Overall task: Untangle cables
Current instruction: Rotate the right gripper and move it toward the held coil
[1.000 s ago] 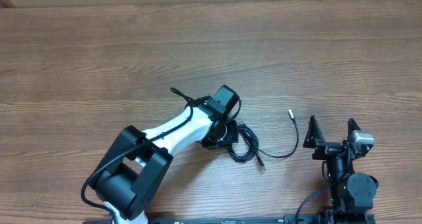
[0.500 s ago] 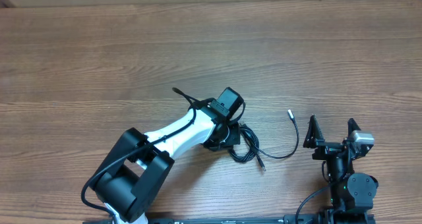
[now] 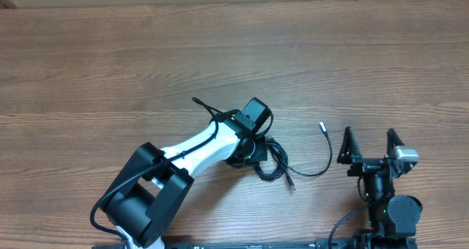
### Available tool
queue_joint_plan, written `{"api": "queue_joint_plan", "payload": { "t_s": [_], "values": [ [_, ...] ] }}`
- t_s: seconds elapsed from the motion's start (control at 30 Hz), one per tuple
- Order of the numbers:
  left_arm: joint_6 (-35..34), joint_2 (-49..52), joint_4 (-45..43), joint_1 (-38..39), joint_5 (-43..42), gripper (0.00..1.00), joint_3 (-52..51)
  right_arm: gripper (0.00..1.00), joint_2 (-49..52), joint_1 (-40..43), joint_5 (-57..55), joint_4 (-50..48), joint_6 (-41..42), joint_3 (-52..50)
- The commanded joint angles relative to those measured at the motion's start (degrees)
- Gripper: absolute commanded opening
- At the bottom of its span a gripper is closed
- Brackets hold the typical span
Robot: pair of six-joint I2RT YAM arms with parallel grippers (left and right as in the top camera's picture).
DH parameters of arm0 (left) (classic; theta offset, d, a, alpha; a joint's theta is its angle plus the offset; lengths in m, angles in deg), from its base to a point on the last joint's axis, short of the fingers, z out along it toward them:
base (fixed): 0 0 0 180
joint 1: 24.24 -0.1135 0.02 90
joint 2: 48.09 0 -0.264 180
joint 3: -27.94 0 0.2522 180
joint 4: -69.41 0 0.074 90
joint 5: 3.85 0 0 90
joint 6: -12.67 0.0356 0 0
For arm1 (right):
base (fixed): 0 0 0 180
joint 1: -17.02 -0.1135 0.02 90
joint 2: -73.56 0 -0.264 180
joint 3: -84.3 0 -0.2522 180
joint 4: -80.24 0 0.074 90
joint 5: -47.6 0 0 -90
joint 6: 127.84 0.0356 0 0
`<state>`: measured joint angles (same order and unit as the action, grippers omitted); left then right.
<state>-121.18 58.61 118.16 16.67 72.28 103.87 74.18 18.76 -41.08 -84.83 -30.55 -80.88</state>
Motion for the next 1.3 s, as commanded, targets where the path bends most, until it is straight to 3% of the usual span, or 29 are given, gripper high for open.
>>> {"api": "queue_joint_plan", "payload": {
  "t_s": [0.0, 0.2, 0.3, 0.6, 0.73, 0.83, 1.0, 1.27],
  "values": [
    [-0.5, 1.7, 0.2, 1.1, 3.0, 0.05, -2.1, 1.00, -0.4, -0.3, 10.1, 0.2, 6.4, -0.6],
    [-0.5, 1.7, 0.1, 1.1, 2.9, 0.04, -2.1, 1.00, -0.5, -0.3, 32.0, 1.4, 29.0, -0.6],
    [-0.5, 1.7, 0.1, 1.1, 3.0, 0.04, -2.1, 1.00, -0.5, -0.3, 39.1, 2.0, 35.5, -0.6],
    [-0.5, 1.7, 0.1, 1.1, 3.0, 0.04, -2.1, 1.00, -0.4, 0.0, 40.6, 2.4, 36.3, -0.4],
    [-0.5, 1.7, 0.2, 1.1, 3.1, 0.04, -2.1, 1.00, 1.1, 0.0, 39.2, 8.1, 39.8, 2.2],
    [-0.5, 1.7, 0.2, 1.1, 3.1, 0.04, -2.1, 1.00, 3.7, 0.0, 38.8, 14.8, 39.2, 5.7],
    [-0.5, 1.7, 0.2, 1.1, 3.1, 0.04, -2.1, 1.00, 11.7, 0.0, 37.0, 28.9, 31.5, 15.8],
    [-0.5, 1.7, 0.1, 1.1, 3.4, 0.04, -2.1, 1.00, 31.8, -0.1, 28.2, 56.6, 13.6, 44.3]
  ]
}}
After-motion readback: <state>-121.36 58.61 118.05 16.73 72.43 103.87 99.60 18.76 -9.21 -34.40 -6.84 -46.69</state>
